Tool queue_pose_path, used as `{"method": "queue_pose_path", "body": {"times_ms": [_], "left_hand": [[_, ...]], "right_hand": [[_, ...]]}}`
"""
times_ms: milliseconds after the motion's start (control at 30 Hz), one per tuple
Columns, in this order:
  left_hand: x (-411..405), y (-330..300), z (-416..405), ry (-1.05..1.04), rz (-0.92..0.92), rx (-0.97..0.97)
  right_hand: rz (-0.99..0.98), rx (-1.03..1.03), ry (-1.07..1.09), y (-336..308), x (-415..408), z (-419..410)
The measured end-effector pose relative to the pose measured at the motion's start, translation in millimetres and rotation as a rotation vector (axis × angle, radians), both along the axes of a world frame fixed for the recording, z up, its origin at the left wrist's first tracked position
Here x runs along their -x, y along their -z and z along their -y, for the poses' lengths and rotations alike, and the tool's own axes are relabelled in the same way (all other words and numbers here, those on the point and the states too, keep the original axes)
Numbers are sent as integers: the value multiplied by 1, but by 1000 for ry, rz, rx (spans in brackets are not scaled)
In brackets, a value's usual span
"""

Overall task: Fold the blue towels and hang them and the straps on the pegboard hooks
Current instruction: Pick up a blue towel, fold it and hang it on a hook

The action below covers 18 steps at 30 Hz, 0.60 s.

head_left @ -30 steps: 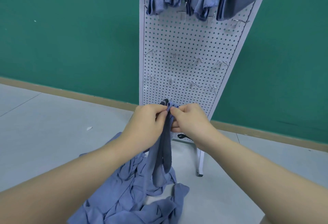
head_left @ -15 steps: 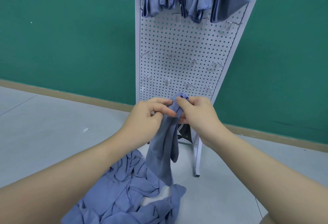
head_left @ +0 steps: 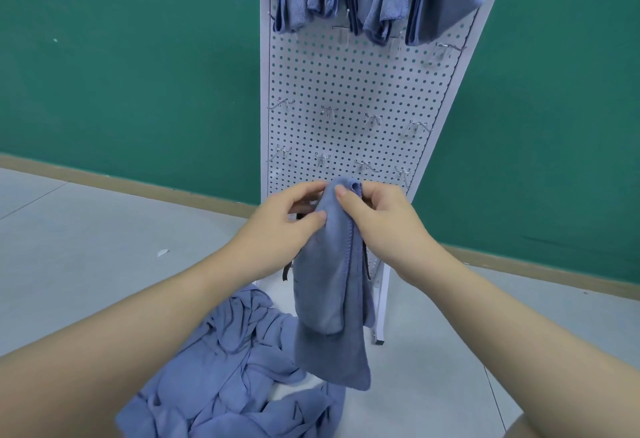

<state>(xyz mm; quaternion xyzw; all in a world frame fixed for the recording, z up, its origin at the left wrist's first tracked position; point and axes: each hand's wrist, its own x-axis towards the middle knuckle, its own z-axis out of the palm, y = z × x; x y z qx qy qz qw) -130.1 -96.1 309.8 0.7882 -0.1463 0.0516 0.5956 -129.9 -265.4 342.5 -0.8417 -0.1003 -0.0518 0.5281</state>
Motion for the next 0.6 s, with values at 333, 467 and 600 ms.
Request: {"method": "queue_pose_path", "body": {"times_ms": [333, 467, 600], "left_hand": [[3, -2, -14, 240, -262, -84], [5, -1, -10, 258, -252, -70], [9, -4, -5, 294, -244, -31]], "right_hand": [[-58, -82, -170, -8, 8, 10], [-37, -47, -234, -10, 13, 4], [-49, -50, -251, -14, 16, 0]]}}
